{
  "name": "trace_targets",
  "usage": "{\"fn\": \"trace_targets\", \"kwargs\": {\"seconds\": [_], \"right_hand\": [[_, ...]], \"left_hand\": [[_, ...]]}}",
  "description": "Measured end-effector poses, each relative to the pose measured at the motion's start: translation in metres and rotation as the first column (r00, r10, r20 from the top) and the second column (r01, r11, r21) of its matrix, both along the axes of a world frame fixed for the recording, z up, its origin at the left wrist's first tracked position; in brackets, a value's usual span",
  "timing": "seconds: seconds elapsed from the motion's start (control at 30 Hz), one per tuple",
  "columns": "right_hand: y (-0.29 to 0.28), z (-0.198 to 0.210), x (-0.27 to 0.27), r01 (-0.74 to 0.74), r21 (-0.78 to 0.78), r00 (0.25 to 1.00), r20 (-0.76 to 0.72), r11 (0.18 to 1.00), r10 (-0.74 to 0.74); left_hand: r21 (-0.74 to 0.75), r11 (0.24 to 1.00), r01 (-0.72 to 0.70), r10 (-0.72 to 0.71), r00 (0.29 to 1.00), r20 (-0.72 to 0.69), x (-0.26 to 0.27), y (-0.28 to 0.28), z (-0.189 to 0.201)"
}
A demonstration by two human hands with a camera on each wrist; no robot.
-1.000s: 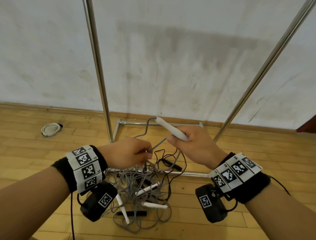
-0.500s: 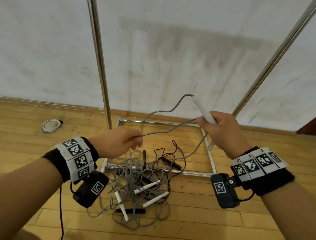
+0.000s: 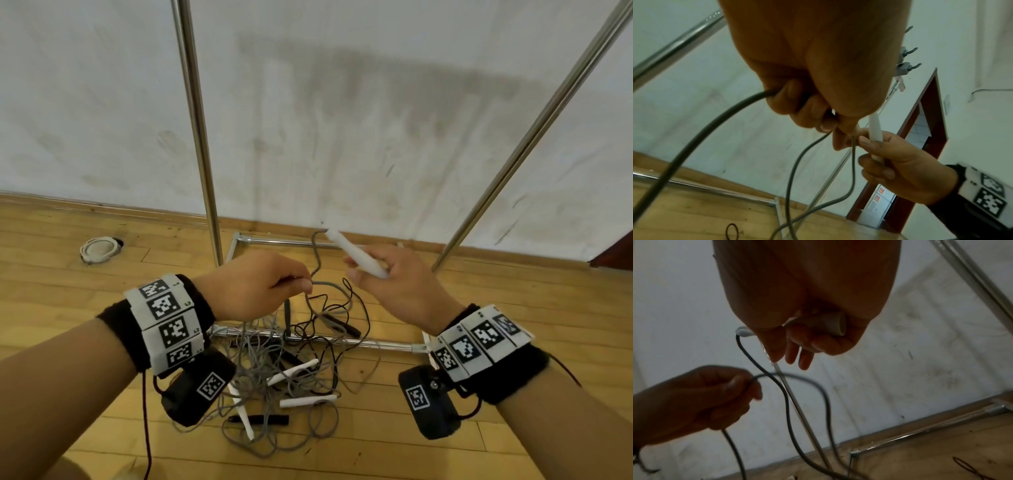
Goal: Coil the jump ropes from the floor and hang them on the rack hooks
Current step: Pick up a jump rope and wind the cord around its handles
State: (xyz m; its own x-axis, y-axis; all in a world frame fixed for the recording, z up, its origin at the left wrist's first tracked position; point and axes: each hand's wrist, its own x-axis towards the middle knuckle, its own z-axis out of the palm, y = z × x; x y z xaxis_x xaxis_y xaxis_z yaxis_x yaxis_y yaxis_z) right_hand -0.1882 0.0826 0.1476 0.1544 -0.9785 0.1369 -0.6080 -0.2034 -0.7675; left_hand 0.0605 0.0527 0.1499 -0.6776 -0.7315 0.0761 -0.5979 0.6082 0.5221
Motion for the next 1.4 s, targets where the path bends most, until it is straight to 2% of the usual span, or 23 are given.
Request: {"fn": "trace_targets", "kwargs": {"seconds": [0.1,0.23,0.33,0.5,0.67,0.77,0.83,0.87,0.97,1.07,1.13,1.23,1.3,1.4], "right_hand": [[0.002,-0.004,0.016,-0.101,0.100,0.994,0.040,0.990,0.097],[0.000,-0.001,0.021,-0.092,0.094,0.995,0.051,0.991,0.087],[-0.001,0.004,0.019,-0.038,0.008,0.998,0.044,0.999,0.037],[-0.004,0.017,0.007,0.061,-0.134,0.986,0.163,0.989,-0.039],[-0.006,0.030,-0.011,0.202,-0.207,0.943,0.305,0.957,-0.133],[-0.011,0.039,-0.026,0.341,-0.153,0.860,0.450,0.927,-0.242],[-0.012,0.044,-0.037,0.351,-0.098,0.807,0.536,0.931,-0.248],[-0.011,0.045,-0.042,0.319,-0.081,0.810,0.540,0.944,-0.228],[-0.005,0.039,-0.046,0.181,-0.045,0.898,0.414,0.982,-0.147],[0.002,0.030,-0.033,0.094,-0.022,0.973,0.213,0.995,-0.088],[0.006,0.027,-0.021,0.017,-0.030,0.991,0.136,0.999,-0.013],[0.010,0.027,-0.005,-0.084,-0.091,0.988,0.122,0.992,0.095],[0.009,0.027,0.001,-0.081,-0.139,0.990,0.100,0.987,0.096],[0.006,0.026,0.000,-0.016,-0.168,0.994,0.101,0.986,0.033]], "left_hand": [[-0.021,0.999,-0.050,0.048,0.996,-0.077,-0.008,0.004,0.004],[0.035,0.992,-0.124,0.128,0.974,-0.188,-0.008,0.004,0.006],[0.130,0.988,-0.087,0.098,0.991,-0.088,-0.003,0.002,0.000],[0.360,0.933,-0.005,-0.052,0.988,0.148,0.004,0.001,-0.020],[0.402,0.915,-0.033,-0.040,0.984,0.172,0.012,-0.006,-0.031],[0.385,0.922,-0.050,-0.071,0.954,0.292,0.021,-0.010,-0.035],[0.395,0.916,-0.075,-0.029,0.968,0.250,0.025,-0.010,-0.037],[0.403,0.910,-0.096,0.021,0.982,0.187,0.025,-0.010,-0.037],[0.374,0.921,-0.107,0.133,0.990,-0.046,0.016,-0.009,-0.032],[0.308,0.949,-0.062,0.119,0.978,-0.171,0.002,-0.001,-0.024],[0.257,0.966,-0.036,0.093,0.972,-0.215,-0.009,0.005,-0.019],[0.177,0.984,-0.001,0.043,0.972,-0.229,-0.024,0.009,-0.014],[0.168,0.986,0.009,0.031,0.972,-0.231,-0.028,0.010,-0.013],[0.253,0.967,0.016,0.048,0.968,-0.247,-0.026,0.010,-0.012]]}}
